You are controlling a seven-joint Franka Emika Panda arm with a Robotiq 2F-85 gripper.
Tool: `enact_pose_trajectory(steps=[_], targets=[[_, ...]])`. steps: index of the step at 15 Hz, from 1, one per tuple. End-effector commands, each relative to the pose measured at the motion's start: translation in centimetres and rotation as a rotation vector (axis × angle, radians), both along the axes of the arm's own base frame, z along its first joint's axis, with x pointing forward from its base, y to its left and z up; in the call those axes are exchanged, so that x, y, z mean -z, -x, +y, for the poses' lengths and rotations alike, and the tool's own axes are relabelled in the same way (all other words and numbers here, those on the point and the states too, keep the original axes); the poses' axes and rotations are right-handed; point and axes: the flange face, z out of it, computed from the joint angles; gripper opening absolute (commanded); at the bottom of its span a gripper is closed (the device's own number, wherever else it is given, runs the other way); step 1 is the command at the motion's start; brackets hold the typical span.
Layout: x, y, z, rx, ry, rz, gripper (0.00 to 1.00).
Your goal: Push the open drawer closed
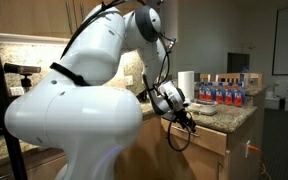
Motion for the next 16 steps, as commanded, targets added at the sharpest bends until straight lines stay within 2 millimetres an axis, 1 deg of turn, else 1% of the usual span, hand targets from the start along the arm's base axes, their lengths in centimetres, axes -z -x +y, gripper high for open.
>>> enact_pose_trajectory(steps=[1,4,9,16], targets=[[0.7,-1.8,-0.6,-0.01,0.009,0.025,1.0],[1.0,-2.9,-0.9,-0.014,0.008,0.029,1.0],[0.7,-4.8,-1.1,-0.016,0.004,0.023,1.0],[0.3,-5.9,-1.4,-0.06,0.021,0.044,1.0]])
